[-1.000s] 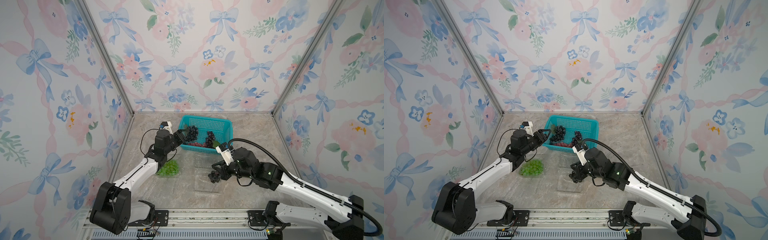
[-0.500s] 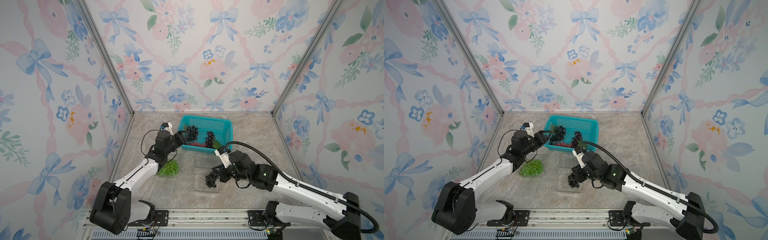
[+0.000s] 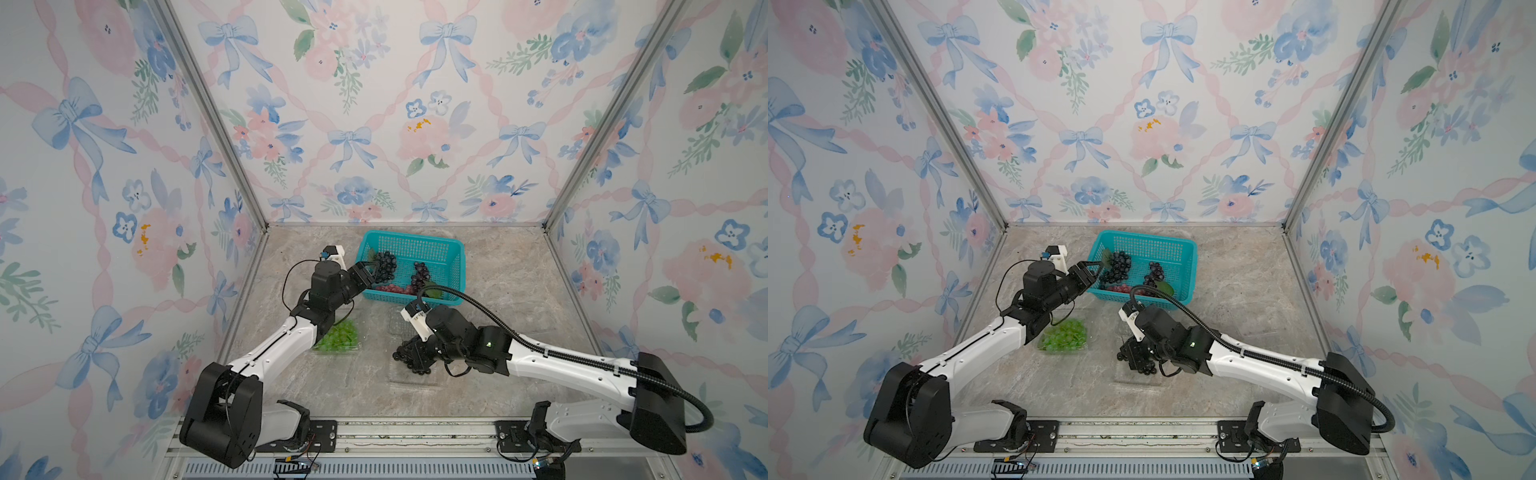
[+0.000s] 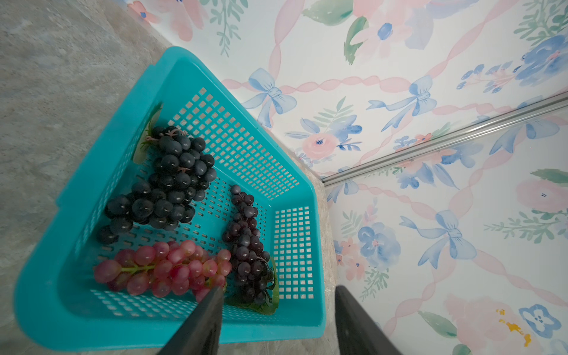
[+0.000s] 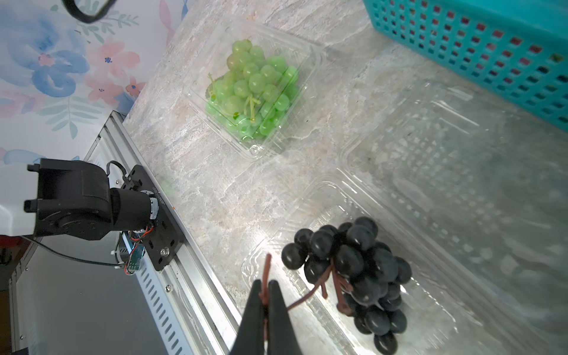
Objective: Pack grapes into containers
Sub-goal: Place the grape into the packing box.
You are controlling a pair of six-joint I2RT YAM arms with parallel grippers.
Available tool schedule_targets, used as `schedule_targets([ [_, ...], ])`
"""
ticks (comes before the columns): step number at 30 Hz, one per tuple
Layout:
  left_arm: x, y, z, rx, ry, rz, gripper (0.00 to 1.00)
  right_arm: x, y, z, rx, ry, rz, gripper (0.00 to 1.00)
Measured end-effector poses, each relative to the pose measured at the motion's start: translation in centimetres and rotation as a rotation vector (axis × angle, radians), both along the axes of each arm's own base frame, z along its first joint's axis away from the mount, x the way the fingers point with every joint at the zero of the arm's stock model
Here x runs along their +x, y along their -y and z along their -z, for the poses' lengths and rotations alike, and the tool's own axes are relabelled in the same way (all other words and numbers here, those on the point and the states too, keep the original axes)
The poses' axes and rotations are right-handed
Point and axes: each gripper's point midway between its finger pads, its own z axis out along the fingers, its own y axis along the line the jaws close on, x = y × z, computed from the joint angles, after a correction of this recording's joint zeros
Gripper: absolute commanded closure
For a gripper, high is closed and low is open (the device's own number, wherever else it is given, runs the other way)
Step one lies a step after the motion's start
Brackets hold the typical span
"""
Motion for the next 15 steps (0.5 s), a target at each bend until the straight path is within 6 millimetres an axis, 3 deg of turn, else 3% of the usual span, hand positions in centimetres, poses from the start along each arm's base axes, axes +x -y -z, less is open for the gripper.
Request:
schedule_targets([
  [7,0.0,0.0,0.2,0.004,-0.003,0.001,0.40,-1.5,-0.6,1.4,0.016,-0.053,-0.004,1.00],
  [15,0.0,0.0,0.2,0.008,-0.001,0.002,0.40,-2.4,1.2,4.9,-0.049,-0.120,0.044,1.00],
])
